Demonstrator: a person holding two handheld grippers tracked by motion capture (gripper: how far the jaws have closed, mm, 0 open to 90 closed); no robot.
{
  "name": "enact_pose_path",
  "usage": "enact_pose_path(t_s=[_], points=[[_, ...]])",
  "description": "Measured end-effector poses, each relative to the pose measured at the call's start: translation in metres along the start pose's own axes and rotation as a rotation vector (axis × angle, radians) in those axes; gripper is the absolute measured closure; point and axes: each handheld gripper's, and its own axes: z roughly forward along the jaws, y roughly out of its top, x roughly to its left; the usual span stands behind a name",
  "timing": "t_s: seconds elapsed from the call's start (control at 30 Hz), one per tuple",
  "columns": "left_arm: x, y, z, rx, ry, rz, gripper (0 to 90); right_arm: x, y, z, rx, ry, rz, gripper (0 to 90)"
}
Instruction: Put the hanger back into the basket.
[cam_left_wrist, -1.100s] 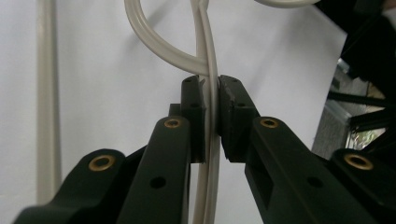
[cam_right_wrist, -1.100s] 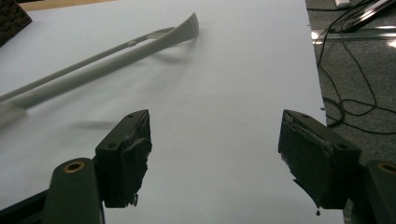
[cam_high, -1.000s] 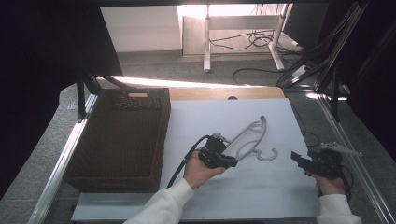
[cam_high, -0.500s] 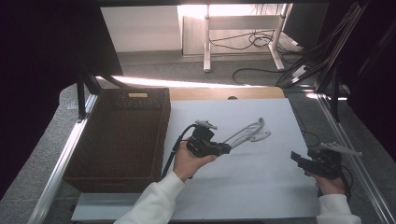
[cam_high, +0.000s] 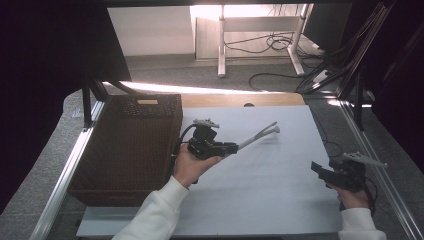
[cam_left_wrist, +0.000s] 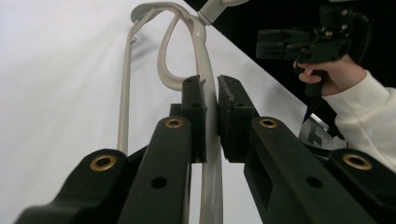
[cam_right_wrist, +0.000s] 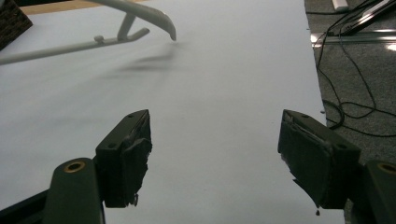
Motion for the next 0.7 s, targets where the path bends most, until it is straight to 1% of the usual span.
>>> enact_pose_path(t_s=[0.1, 0.27, 0.5, 0.7], points=[[0.001, 0.002, -0.007, -0.010, -0.002, -0.003, 82.6, 0.000, 0.000, 0.000, 0.000, -0.001, 0.002, 26.2], [0.002, 0.003, -0.014, -0.017, 0.011, 0.000, 82.5, 0.000, -0.001, 0.001, 0.004, 0.002, -0.001, 26.2], [0.001, 0.003, -0.023, -0.028, 0.020, 0.011, 82.5, 0.000, -0.001, 0.001, 0.006, 0.005, -0.001, 26.2], [0.002, 0.006, -0.036, -0.044, 0.028, 0.022, 82.5, 0.000, -0.001, 0.001, 0.001, 0.002, 0.000, 26.2]])
